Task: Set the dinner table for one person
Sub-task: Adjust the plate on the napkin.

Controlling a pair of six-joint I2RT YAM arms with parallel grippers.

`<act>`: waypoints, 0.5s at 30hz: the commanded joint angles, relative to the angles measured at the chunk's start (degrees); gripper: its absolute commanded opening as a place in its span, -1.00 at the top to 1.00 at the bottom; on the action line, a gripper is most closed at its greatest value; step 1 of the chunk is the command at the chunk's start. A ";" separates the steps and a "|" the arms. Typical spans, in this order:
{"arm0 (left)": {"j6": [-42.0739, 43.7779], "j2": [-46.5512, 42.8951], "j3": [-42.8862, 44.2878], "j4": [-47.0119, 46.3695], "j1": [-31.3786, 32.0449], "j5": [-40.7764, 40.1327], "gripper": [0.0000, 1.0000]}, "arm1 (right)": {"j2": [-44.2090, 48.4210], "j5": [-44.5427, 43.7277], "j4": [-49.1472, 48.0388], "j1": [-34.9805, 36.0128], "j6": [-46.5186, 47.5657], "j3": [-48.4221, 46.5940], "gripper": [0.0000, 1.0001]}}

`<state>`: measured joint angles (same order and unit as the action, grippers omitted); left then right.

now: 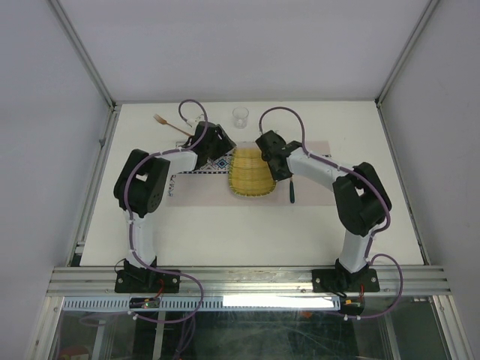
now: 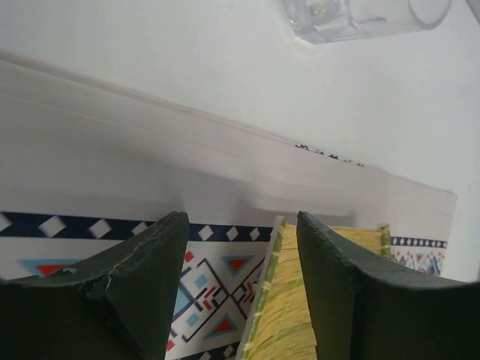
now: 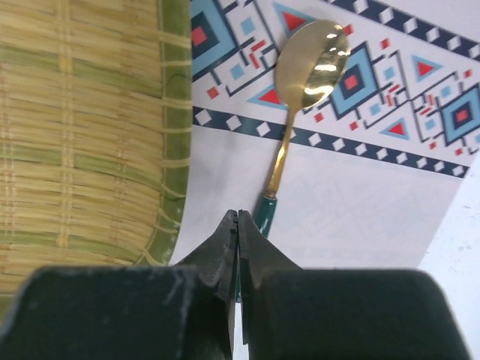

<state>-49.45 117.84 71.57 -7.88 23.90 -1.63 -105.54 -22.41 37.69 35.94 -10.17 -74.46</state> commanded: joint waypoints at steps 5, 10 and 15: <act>6.72 -10.90 2.28 9.31 -4.55 -14.47 -0.34 | 7.61 -5.17 1.96 -2.09 1.76 -4.21 0.82; 9.23 -12.99 3.85 11.91 -9.75 -15.10 -0.43 | 10.72 -7.31 2.97 -3.16 2.91 -5.99 0.46; 9.59 -11.84 7.53 13.49 -14.94 -12.24 -0.49 | 14.55 -7.64 2.19 -3.90 3.87 -6.79 0.21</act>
<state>-42.28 107.68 74.59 4.32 11.84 -14.13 -96.64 -27.90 40.86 32.51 -7.77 -78.19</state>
